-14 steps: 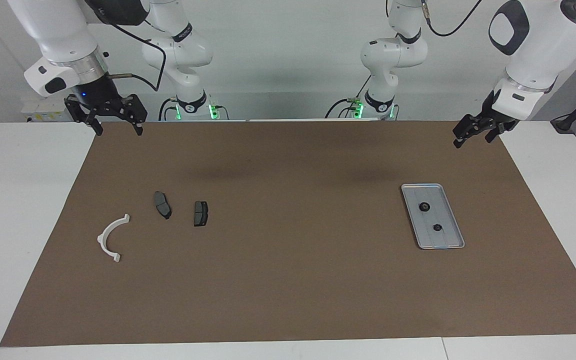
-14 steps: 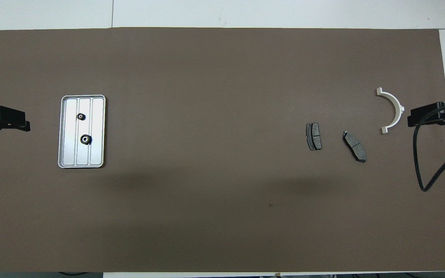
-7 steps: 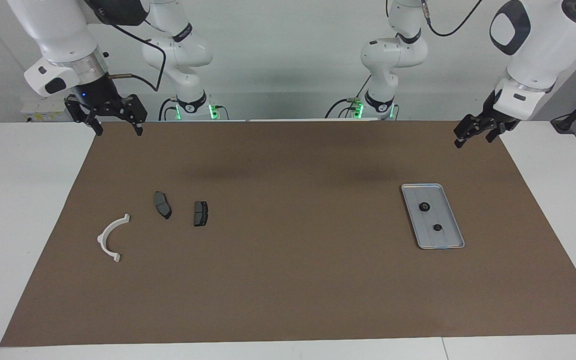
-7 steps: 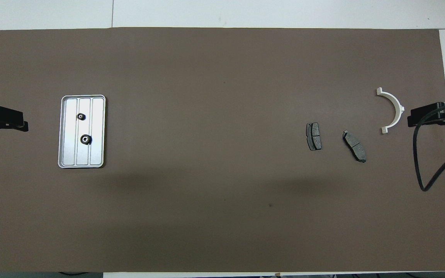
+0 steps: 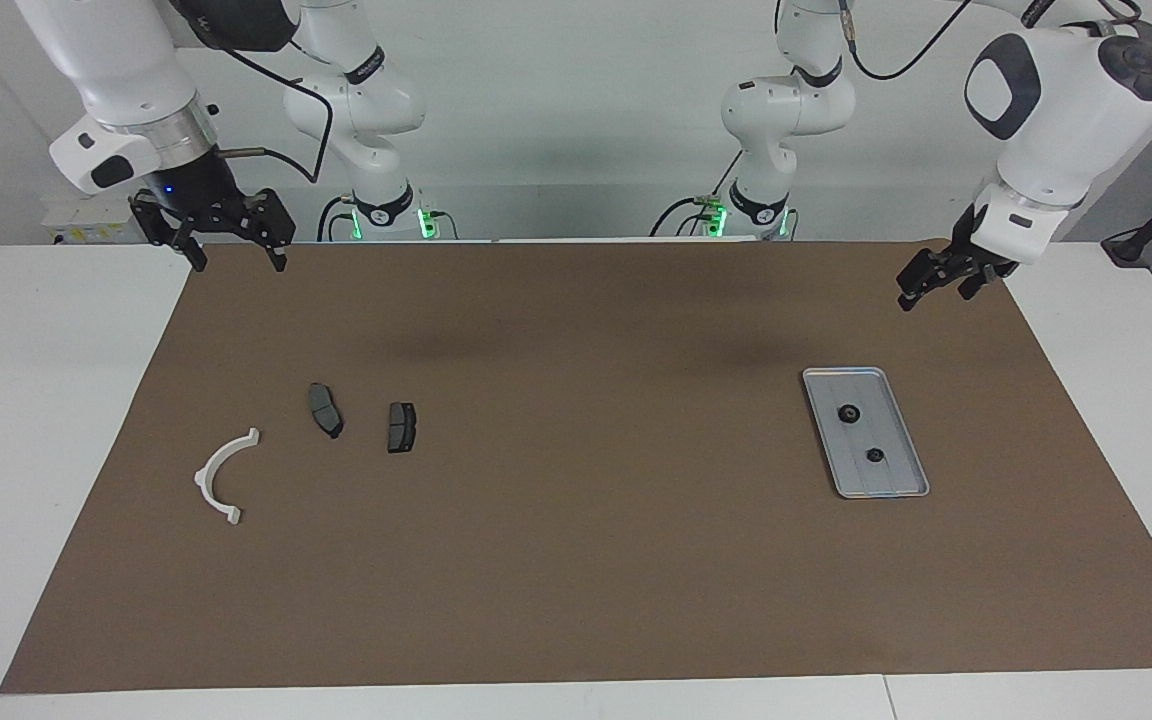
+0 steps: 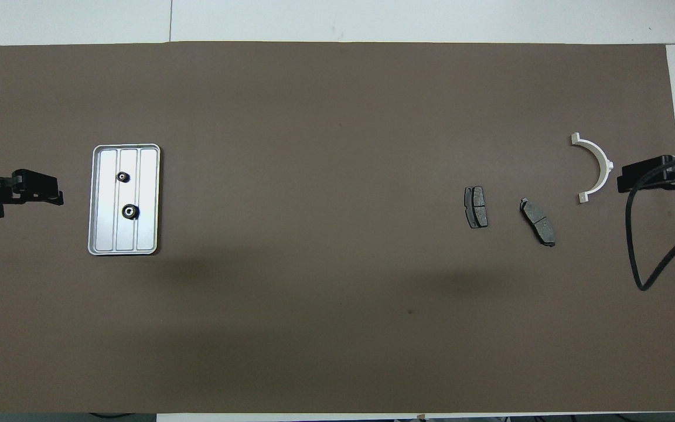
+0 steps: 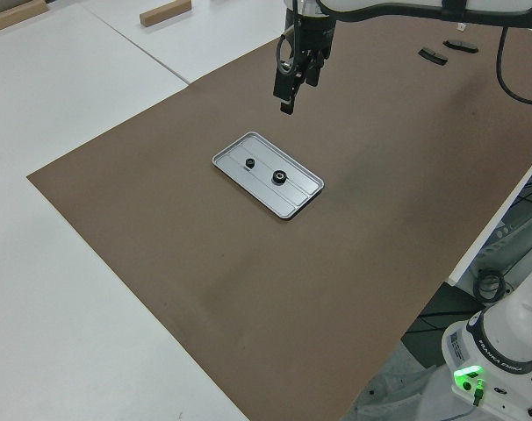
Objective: Place bearing gear from tray to pile
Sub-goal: 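Reach the left gripper down to a black bearing in the silver tray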
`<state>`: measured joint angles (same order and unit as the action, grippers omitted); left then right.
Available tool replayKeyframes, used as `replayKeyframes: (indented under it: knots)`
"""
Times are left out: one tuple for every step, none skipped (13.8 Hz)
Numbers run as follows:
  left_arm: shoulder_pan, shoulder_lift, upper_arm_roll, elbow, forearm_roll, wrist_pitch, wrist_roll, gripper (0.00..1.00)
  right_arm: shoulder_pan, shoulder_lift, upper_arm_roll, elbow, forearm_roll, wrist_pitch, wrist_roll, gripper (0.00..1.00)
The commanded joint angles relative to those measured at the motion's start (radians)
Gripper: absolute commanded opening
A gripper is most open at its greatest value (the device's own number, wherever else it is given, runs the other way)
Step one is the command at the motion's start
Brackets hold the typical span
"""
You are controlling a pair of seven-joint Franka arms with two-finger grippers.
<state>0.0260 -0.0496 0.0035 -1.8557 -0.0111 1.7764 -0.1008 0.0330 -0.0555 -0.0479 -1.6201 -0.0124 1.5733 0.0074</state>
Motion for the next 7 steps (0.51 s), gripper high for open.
replayKeyframes:
  knots:
    - [0.005,-0.003,-0.007,-0.120,0.019,0.151,-0.036,1.00,-0.004,-0.012,0.008,-0.018,0.011,0.033,-0.009,1.00]
    - [0.006,0.023,-0.007,-0.132,0.019,0.199,-0.043,1.00,-0.004,-0.012,0.008,-0.017,0.009,0.037,-0.009,1.00]
    - [0.008,0.052,-0.007,-0.145,0.019,0.234,-0.051,1.00,-0.004,-0.010,0.008,-0.018,0.011,0.046,-0.009,1.00]
    - [0.008,0.071,-0.007,-0.164,0.019,0.273,-0.068,1.00,-0.004,-0.009,0.008,-0.018,0.011,0.060,-0.009,1.00]
    - [0.005,0.068,-0.008,-0.224,0.019,0.338,-0.094,1.00,-0.004,-0.009,0.008,-0.027,0.011,0.066,-0.009,1.00]
    - [0.002,0.066,-0.010,-0.278,0.019,0.397,-0.103,1.00,-0.005,-0.009,0.008,-0.038,0.011,0.071,-0.006,1.00]
    - [-0.014,0.077,-0.008,-0.308,0.019,0.434,-0.108,1.00,-0.005,-0.009,0.008,-0.041,0.011,0.076,-0.009,1.00]
